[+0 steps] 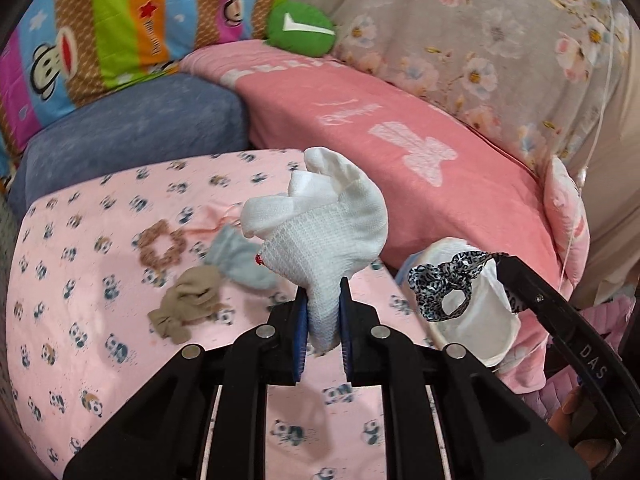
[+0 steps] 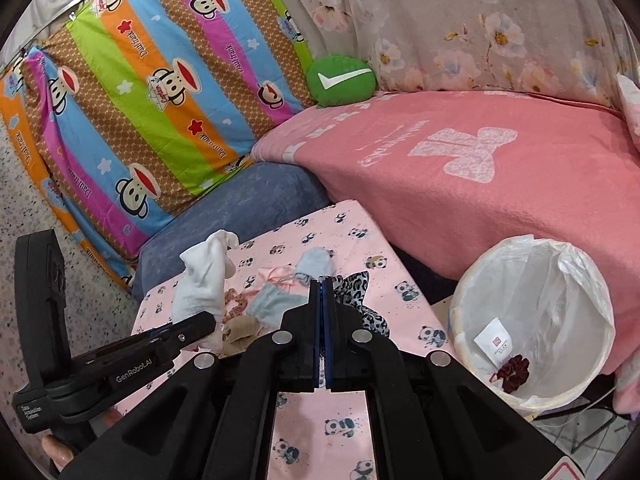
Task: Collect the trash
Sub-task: 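Carry sock and scrunchie over the bin and open both grippers to drop them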
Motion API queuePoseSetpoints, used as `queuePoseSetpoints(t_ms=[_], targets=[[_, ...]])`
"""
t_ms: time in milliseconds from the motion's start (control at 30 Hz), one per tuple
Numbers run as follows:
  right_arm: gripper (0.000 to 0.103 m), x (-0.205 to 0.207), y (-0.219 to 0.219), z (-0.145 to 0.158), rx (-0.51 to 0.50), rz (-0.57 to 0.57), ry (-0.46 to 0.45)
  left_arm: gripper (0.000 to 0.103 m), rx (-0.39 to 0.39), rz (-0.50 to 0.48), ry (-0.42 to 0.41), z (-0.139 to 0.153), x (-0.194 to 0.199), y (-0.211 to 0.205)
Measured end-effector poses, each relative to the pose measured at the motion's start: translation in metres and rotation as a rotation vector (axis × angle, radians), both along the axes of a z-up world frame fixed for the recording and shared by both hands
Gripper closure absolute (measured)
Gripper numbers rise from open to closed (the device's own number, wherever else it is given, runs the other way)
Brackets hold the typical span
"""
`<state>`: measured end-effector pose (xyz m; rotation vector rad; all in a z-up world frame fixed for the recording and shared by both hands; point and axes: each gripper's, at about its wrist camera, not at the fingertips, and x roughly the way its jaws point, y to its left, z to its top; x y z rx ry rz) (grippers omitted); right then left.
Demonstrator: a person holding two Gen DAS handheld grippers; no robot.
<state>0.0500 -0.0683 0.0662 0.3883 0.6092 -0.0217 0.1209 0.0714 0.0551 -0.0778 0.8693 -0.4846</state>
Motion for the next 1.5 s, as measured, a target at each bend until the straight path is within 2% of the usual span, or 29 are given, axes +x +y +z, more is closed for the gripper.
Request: queuePoseSetpoints(t_ms=[467, 867, 1167, 1500], targets=[[0.100, -0.046, -0.097, 0.016, 0.007, -0.172, -0.034, 0.089, 0.053, -0.187, -0.059, 0.015, -0.022, -0.108], [0.100, -0.076, -0.172, -0.002, 0.038, -0.297, -0.014, 0.089, 0.095, -0.298, -0.046, 0.005, -0.034, -0.172], [0.100, -0.087, -0.203, -0.020, 0.067, -0.348, 0.010, 0.089, 0.122, -0.352, -0.039, -0.003, -0.042, -0.212], [0.100, -0.089, -0.222, -0.037, 0.078, -0.372, 0.037, 0.089, 0.140, -0.382, -0.010, -0.017, -0.041, -0.233]])
